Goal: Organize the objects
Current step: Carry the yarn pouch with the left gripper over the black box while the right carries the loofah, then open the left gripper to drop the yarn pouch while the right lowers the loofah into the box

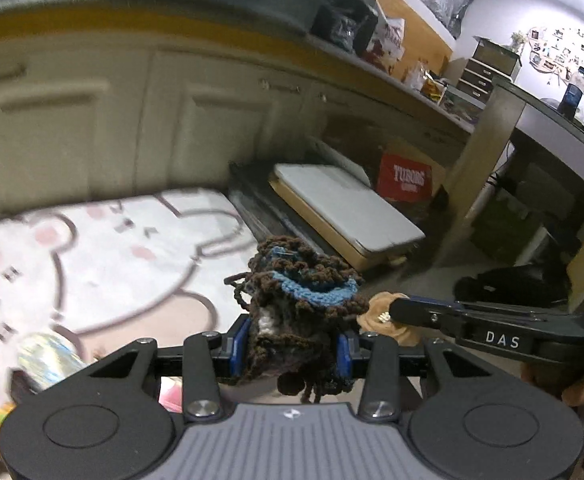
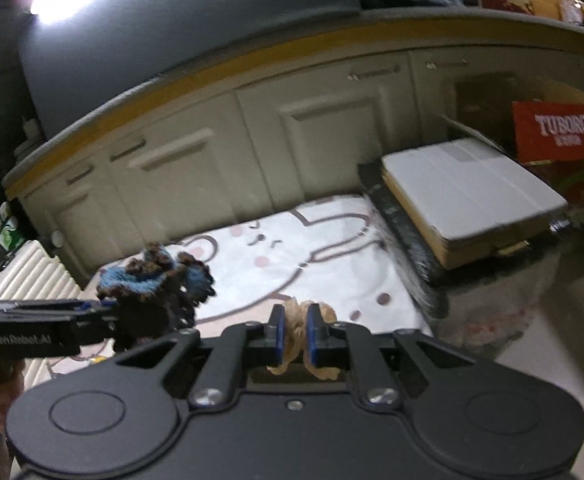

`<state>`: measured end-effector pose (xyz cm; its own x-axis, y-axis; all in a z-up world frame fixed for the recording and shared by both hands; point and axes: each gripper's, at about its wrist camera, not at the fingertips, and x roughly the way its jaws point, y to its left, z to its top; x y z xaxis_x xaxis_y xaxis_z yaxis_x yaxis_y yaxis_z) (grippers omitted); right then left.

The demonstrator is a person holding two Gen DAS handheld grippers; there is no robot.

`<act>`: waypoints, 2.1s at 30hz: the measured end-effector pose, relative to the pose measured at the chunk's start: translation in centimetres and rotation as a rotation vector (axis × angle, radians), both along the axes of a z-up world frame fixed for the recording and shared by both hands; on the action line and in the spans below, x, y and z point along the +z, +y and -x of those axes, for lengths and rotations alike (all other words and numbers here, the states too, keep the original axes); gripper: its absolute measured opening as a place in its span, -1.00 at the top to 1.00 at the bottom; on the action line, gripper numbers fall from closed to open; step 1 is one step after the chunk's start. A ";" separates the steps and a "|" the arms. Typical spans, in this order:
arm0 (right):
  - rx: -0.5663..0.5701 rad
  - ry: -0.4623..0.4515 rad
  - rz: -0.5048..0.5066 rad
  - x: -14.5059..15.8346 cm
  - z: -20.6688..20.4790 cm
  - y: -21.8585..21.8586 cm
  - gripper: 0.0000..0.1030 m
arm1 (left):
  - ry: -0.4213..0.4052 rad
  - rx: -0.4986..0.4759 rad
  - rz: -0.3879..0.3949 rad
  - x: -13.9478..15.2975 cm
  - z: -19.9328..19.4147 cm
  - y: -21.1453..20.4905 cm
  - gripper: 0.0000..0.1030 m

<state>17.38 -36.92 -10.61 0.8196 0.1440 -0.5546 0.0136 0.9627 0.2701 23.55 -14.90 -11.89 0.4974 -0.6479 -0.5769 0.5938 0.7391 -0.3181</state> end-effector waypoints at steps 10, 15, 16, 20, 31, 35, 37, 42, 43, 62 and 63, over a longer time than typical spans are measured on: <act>0.009 0.071 -0.018 -2.8 -0.2 -0.6 0.77 | 0.198 0.000 -0.010 -6.3 -0.4 -2.6 0.17; 0.013 0.112 -0.043 -4.4 -0.4 -0.8 0.77 | 0.180 0.009 -0.046 -6.7 -0.2 -2.6 0.08; 0.014 0.121 -0.048 -4.7 -0.4 -0.9 0.77 | 0.172 0.012 -0.056 -6.6 -0.2 -2.6 -0.05; 0.007 0.155 -0.074 -6.0 -0.6 -1.1 0.77 | 0.071 0.004 -0.099 -5.4 0.9 -2.5 -0.57; -0.044 0.210 -0.059 -7.7 -1.1 -1.7 0.77 | 0.062 0.034 -0.236 -7.1 0.4 -1.3 -0.57; 0.052 0.155 -0.168 -6.4 -0.9 -1.2 0.77 | 0.084 0.081 -0.228 -7.5 -0.1 -0.1 -0.57; 0.119 0.150 -0.185 -6.2 -1.2 -0.1 0.77 | 0.102 0.109 -0.207 -7.5 -0.5 0.7 -0.57; 0.204 0.221 -0.157 -8.2 -2.0 3.2 0.77 | 0.102 0.148 -0.191 -7.1 -0.7 1.7 -0.57; 0.219 0.238 -0.161 -8.7 -2.1 3.6 0.78 | 0.102 0.151 -0.190 -7.1 -0.8 1.9 -0.57; 0.167 0.211 0.059 -5.1 -1.5 2.1 0.79 | 0.106 0.160 -0.175 -6.9 -0.8 3.0 -0.57; 0.169 0.235 0.061 -5.8 -1.4 2.0 0.79 | 0.106 0.157 -0.177 -6.9 -0.8 3.0 -0.57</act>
